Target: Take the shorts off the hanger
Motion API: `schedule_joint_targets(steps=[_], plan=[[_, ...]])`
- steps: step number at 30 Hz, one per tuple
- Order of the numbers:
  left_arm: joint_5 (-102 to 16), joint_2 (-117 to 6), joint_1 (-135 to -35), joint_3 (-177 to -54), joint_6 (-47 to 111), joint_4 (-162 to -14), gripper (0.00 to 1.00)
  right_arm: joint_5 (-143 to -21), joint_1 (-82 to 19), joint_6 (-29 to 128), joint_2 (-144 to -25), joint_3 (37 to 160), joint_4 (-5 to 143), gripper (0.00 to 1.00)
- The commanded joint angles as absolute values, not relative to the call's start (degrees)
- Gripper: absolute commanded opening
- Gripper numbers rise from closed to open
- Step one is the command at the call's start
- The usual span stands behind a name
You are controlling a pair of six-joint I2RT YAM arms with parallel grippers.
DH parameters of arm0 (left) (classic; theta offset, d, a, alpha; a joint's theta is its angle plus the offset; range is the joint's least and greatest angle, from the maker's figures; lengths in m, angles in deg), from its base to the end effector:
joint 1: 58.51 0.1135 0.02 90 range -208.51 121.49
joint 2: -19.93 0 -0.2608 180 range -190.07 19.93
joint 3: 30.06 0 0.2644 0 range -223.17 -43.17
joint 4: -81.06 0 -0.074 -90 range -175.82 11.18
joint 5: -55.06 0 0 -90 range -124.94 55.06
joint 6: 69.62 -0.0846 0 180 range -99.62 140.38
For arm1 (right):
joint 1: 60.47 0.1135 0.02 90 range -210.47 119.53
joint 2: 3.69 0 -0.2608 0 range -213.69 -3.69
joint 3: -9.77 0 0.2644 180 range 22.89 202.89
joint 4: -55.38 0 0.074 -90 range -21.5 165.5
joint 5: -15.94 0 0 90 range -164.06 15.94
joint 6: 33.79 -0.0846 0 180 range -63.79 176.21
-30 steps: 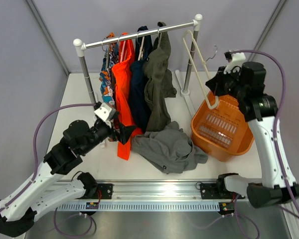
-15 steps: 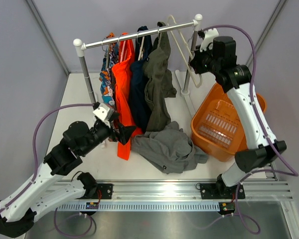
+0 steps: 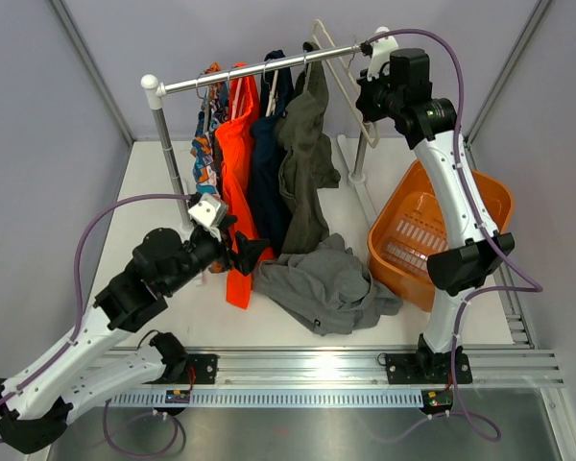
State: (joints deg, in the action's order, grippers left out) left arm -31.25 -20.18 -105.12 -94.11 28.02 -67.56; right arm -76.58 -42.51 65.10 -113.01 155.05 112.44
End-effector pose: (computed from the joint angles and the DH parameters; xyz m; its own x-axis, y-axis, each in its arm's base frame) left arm 0.1546 -0.1556 0.3683 -0.1787 -0.0040 -0.9839 0.6635 0.7379 -0.1236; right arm 0.4442 0.1479 0.4578 -0.2847 -0.2546 -0.9242 -0.3958 0.9093 -0.1285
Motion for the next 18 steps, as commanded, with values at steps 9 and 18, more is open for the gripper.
schedule_joint_targets(steps=[9, 18], plan=[[-32.21, -20.23, -105.00, -93.27, 29.43, -72.55, 0.99, -78.89, -41.92, 66.67, -110.75, 152.46, 112.09, 0.30], [-32.30, -19.00, -105.00, -92.48, 29.26, -72.47, 0.99, -84.23, -44.55, 66.41, -97.41, 144.45, 114.64, 0.91]])
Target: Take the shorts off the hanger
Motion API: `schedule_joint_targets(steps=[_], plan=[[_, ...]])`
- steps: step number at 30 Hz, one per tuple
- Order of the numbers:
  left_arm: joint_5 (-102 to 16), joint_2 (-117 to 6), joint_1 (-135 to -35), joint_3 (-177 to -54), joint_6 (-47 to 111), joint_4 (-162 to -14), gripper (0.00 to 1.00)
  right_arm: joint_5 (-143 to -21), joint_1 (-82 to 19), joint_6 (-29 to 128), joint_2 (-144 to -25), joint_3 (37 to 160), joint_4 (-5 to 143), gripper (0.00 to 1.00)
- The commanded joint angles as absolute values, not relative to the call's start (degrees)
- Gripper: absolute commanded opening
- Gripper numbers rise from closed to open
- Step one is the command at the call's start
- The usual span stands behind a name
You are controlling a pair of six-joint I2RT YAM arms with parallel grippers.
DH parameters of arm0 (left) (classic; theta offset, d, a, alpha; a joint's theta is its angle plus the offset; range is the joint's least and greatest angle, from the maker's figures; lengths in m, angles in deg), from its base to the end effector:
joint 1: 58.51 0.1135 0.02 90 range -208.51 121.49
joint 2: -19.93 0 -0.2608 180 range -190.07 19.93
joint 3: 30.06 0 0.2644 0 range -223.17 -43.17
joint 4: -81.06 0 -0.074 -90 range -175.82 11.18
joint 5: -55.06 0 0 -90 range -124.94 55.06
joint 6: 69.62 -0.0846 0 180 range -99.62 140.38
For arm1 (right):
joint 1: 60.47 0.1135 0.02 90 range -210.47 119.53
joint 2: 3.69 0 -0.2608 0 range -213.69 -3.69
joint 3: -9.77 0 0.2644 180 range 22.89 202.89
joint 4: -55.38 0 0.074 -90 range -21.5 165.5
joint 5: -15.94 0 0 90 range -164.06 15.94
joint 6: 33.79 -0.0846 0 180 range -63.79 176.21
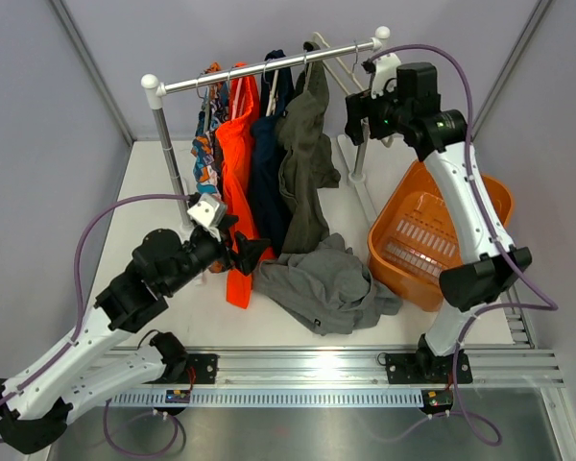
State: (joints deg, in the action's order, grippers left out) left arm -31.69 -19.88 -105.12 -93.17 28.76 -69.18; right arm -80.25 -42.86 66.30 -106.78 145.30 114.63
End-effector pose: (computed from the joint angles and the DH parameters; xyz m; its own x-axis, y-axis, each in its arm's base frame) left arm 0.1546 -0.1565 0.3672 -0.1766 -0.0250 -0.9840 0.6682 0.7309 -0.1385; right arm 0.4198 0.1428 0.4380 -0.3545 -0.2953 -0.8872 -0.4617 0.8804 -0.1085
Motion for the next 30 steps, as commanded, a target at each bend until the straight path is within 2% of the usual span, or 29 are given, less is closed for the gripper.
schedule_joint_targets(steps=[1, 3, 5, 9, 11, 13, 16, 19, 20, 23, 24, 30], plan=[[-32.30, -19.00, -105.00, -92.39, 29.26, -72.46, 0.99, -86.25, -45.52, 67.01, -95.82, 143.40, 115.25, 0.94], [-32.39, -18.56, -105.00, -91.95, 29.35, -72.29, 0.99, -93.08, -47.36, 70.25, -90.91, 139.01, 117.36, 1.00], [-32.56, -18.30, -105.00, -91.43, 29.17, -72.38, 0.99, -96.89, -48.78, 74.21, -87.64, 132.88, 120.61, 0.99], [-32.30, -17.77, -105.00, -90.90, 28.82, -72.73, 0.99, -111.11, -48.87, 90.63, -80.96, 122.22, 130.00, 1.00], [-32.30, -17.95, -105.00, -90.99, 28.64, -72.73, 0.99, -122.89, -48.08, 106.43, -78.67, 117.93, 141.32, 0.99], [-32.21, -18.38, -105.00, -91.16, 28.55, -72.55, 0.99, -124.78, -44.93, 112.18, -78.14, 115.28, 145.57, 0.98], [-32.47, -18.65, -105.00, -91.42, 28.73, -72.20, 0.99, -121.01, -36.85, 102.33, -78.40, 108.86, 138.51, 0.91], [-32.48, -18.48, -105.00, -91.86, 29.34, -71.32, 0.99, -109.50, -29.10, 90.27, -78.48, 102.09, 127.17, 0.95], [-32.21, -18.21, -105.00, -91.95, 29.87, -71.06, 0.99, -106.78, -28.05, 88.05, -78.66, 99.64, 124.77, 0.99], [-31.77, -17.16, -105.00, -90.82, 31.45, -70.09, 0.99, -94.66, -23.74, 81.36, -80.24, 95.95, 117.65, 0.99], [-31.42, -16.11, -105.00, -90.29, 31.89, -69.92, 0.99, -87.23, -22.34, 79.08, -80.50, 94.97, 115.46, 0.99], [-29.41, -12.33, -105.00, -86.69, 35.23, -69.65, 0.99, -66.81, -15.21, 67.04, -86.64, 90.74, 108.41, 0.99]])
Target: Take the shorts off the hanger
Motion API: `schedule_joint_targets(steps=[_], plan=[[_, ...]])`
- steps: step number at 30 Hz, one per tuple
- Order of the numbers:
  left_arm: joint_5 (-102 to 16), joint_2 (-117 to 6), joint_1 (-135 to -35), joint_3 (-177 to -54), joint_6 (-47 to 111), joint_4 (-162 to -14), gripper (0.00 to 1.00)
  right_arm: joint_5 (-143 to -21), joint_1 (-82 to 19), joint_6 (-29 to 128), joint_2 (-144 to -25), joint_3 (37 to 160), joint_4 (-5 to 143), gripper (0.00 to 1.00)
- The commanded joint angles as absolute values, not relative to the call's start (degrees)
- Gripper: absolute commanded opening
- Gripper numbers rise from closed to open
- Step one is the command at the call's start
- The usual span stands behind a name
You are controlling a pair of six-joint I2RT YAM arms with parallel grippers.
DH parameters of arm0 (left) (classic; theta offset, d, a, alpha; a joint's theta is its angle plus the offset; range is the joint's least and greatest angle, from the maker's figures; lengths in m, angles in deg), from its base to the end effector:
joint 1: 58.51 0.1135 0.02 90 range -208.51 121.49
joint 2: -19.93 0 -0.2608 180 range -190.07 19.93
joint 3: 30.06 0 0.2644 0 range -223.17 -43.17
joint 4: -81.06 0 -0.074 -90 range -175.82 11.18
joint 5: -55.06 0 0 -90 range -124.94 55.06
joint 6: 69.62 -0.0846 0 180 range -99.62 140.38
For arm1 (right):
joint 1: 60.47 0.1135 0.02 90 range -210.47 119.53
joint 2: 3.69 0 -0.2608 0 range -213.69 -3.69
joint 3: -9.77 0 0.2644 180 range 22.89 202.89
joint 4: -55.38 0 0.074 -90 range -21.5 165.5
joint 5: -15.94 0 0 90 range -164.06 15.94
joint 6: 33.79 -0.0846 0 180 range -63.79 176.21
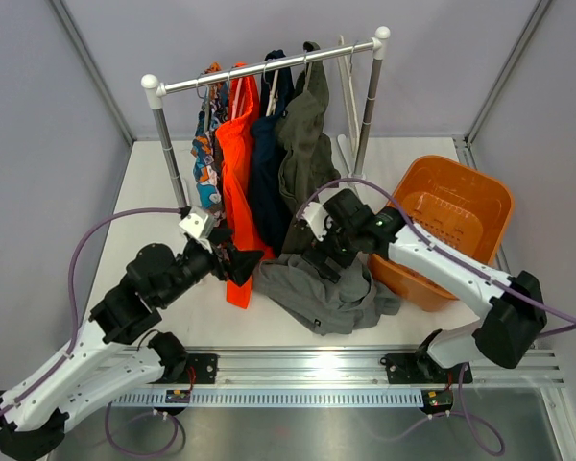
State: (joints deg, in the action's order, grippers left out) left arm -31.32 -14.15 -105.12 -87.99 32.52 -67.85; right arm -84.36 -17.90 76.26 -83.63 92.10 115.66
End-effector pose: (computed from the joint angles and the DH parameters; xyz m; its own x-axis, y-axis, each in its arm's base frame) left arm 0.1433 -0.1438 0.3466 -0.2281 -0.0642 -0.9715 0.6488 0.7340 -0.2008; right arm 0.2270 0.2291 0.2481 -0.3338 -0.7647 -0.5513 -0.9049 0.4238 -0.0400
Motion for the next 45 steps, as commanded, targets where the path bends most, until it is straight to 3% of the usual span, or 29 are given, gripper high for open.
schedule_joint_targets(steps=[1, 4, 6, 8, 9, 12, 15, 18, 23, 28, 33, 40, 45], plan=[[-29.14, -11.54, -105.00, -86.42, 35.67, -69.74, 0.99, -66.15, -14.94, 66.41, -87.44, 90.56, 108.23, 1.00], [-28.61, -10.39, -105.00, -85.45, 36.11, -69.48, 0.99, -66.67, -14.94, 64.92, -89.38, 89.86, 108.05, 0.98], [-28.43, -10.21, -105.00, -85.36, 36.38, -69.13, 0.99, -69.73, -14.94, 65.35, -90.17, 90.12, 108.84, 0.89], [-28.43, -10.12, -105.00, -85.45, 36.38, -68.95, 0.99, -75.70, -14.94, 66.23, -91.31, 91.61, 111.38, 0.73], [-28.43, -10.21, -105.00, -85.54, 36.29, -68.77, 0.99, -81.91, -14.94, 68.32, -92.10, 92.40, 112.78, 0.51], [-28.43, -10.21, -105.00, -85.71, 36.03, -68.86, 0.99, -91.06, -15.03, 72.88, -91.33, 95.13, 117.80, 0.18], [-28.26, -10.13, -105.00, -85.80, 35.76, -69.03, 0.99, -101.25, -15.55, 79.65, -88.34, 98.46, 123.86, 0.00], [-28.08, -9.77, -105.00, -85.98, 34.97, -69.04, 0.99, -113.11, -18.62, 95.78, -82.73, 103.91, 132.81, 0.00], [-27.82, -9.16, -105.00, -86.59, 33.39, -69.30, 0.99, -124.50, -32.13, 104.73, -77.61, 118.81, 141.62, 0.00], [-28.08, -8.72, -105.00, -86.94, 31.73, -70.62, 0.99, -127.94, -42.61, 88.93, -77.17, 140.88, 131.90, 0.00], [-28.61, -9.68, -105.00, -87.64, 30.14, -72.02, 0.99, -121.37, -56.12, 67.78, -73.83, 145.40, 107.49, 0.00], [-30.28, -11.09, -105.00, -88.09, 28.91, -72.46, 0.99, -110.54, -72.32, 54.02, -78.66, 158.74, 98.65, 0.00], [-30.98, -10.57, -105.00, -87.91, 28.64, -72.29, 0.99, -111.58, -82.60, 50.33, -81.56, 158.42, 97.42, 0.00]])
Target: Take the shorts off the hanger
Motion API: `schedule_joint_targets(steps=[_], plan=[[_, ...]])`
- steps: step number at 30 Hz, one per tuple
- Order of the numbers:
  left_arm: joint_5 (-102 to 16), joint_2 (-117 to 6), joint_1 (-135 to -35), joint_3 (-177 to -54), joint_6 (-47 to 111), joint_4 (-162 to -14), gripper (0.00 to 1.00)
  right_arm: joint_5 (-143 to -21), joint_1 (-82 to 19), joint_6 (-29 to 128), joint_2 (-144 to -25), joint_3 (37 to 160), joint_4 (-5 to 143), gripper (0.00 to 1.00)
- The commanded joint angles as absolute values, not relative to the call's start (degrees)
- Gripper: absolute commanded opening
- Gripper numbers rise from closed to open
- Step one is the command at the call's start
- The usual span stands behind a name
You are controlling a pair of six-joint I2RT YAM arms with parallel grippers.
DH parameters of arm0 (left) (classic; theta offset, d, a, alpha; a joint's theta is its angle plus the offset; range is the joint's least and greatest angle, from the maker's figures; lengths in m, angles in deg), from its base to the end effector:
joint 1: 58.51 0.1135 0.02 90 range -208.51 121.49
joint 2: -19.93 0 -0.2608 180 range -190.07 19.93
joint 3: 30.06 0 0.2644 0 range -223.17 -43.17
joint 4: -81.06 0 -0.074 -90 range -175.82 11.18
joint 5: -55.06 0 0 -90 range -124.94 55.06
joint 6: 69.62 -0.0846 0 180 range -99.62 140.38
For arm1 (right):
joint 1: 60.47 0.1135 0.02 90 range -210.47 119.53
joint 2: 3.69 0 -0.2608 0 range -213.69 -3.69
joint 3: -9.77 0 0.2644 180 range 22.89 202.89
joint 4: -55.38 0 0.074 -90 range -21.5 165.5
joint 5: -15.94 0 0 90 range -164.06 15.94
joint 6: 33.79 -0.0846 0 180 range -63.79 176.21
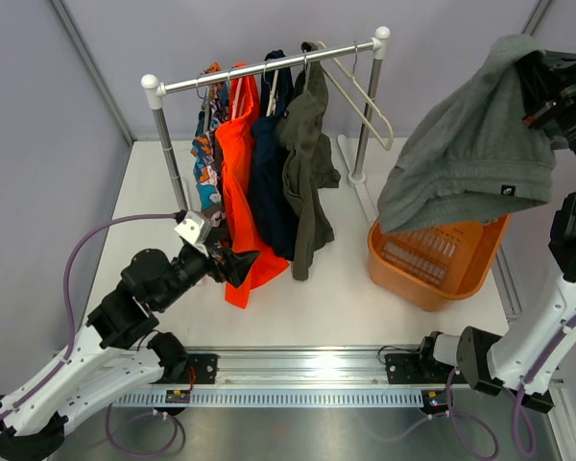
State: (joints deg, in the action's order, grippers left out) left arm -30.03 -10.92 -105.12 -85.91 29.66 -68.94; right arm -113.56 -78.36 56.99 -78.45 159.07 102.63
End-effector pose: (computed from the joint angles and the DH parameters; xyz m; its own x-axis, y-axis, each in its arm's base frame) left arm 0.1381 -0.1356 0.3452 -0.1664 -0.0579 -0.9844 0.6471 0.7468 -0.1533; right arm 0.1552 0.0065 0.6838 0.4404 -0.1532 -0.8846 -0.2949 0.9060 -0.3037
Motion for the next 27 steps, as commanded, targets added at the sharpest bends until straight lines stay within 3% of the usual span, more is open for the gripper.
schedule_joint_targets(steps=[1, 8, 14, 21, 22, 26, 27], plan=[[-31.07, -10.48, -105.00, -87.91, 28.56, -72.11, 0.99, -112.72, -84.09, 50.06, -81.30, 155.11, 96.98, 0.00], [-30.98, -10.39, -105.00, -88.35, 27.50, -71.85, 0.99, -122.47, -86.31, 55.76, -78.13, 134.18, 98.29, 0.00], [-31.16, -12.05, -105.00, -89.05, 26.62, -73.16, 0.99, -119.42, -83.15, 64.28, -78.48, 115.81, 101.01, 0.00], [-31.86, -13.29, -105.00, -89.49, 27.76, -73.08, 0.99, -115.20, -76.64, 77.65, -77.44, 97.26, 107.61, 0.27], [-31.86, -12.94, -105.00, -89.49, 28.11, -72.82, 0.99, -114.49, -76.64, 78.26, -77.08, 96.02, 108.13, 0.40], [-31.51, -11.80, -105.00, -88.97, 28.47, -72.11, 0.99, -110.89, -76.64, 82.39, -75.94, 99.51, 111.03, 0.63], [-31.33, -11.62, -105.00, -88.79, 28.38, -72.20, 0.99, -110.71, -76.64, 82.58, -75.94, 101.27, 112.43, 0.64]])
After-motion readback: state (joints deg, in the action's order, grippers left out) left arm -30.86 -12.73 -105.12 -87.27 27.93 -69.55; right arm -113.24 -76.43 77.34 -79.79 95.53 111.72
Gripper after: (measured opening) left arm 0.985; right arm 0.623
